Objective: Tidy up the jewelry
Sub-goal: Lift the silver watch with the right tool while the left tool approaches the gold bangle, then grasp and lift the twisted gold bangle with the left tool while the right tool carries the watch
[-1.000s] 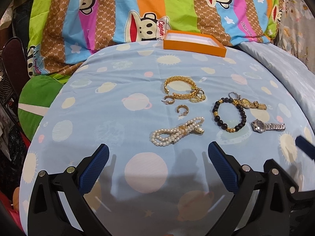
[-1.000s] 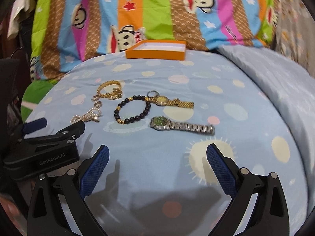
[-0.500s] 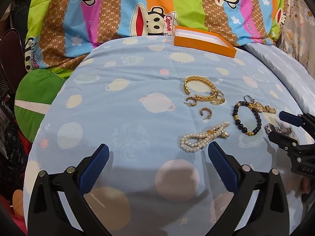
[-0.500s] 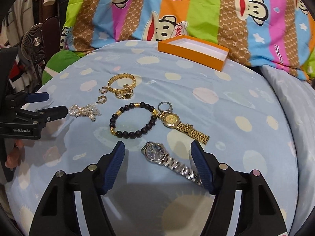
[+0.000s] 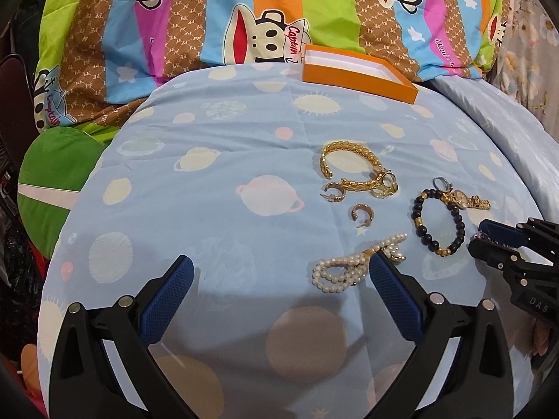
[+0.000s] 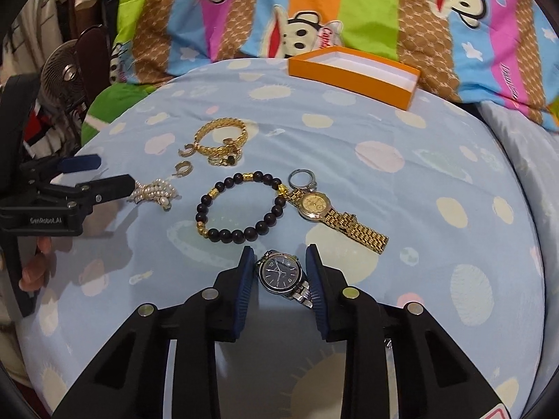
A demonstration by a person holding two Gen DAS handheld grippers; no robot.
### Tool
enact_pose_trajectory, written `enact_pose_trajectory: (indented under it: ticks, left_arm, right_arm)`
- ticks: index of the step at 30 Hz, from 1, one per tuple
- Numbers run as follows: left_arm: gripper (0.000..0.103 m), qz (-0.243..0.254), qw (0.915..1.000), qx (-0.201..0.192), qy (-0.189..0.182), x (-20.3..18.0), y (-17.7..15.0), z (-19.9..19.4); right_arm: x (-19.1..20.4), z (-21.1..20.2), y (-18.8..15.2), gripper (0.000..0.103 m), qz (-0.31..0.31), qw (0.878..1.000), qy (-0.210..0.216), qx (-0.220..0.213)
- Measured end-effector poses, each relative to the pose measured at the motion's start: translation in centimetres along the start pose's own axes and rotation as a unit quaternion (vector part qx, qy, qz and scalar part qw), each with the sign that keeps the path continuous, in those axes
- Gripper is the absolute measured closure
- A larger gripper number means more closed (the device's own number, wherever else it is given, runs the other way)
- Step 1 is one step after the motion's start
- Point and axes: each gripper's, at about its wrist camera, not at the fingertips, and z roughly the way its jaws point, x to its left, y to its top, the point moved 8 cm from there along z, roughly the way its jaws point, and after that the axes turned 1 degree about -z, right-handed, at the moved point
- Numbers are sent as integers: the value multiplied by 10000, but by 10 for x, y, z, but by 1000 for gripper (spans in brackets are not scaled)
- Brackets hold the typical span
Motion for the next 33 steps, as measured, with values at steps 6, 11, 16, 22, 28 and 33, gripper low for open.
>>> enact_pose_trajectory:
  ticks: [6,11,16,22,28,33]
  left_arm:
    - [5,-22,10000,-61,-61,-3,12,1]
    - [5,-137,9997,-46,-199,-5,33,11]
    - [5,-256,9994,-101,-191,-5,67,29]
    - [30,6,9997,121,-190,-21,83,62]
    - [53,298,9992,243,-140,-34,74,77]
    - [85,394,9988,163,-259,-41,73,73]
  right_arm:
    - [-12,-10,-5,75,1084,9934,-288,-225]
    - [-17,-9,-6,74,1463,9879,-416,-310]
    - [-17,-6,-7,74,1470,9878,-449,-262]
    - [-17,-6,-7,74,1493,9874,-456,-257]
    - [-17,-5,-7,74,1515,9870,-470,-253]
    - [-16,-4,-6,74,1533,9868,-456,-259]
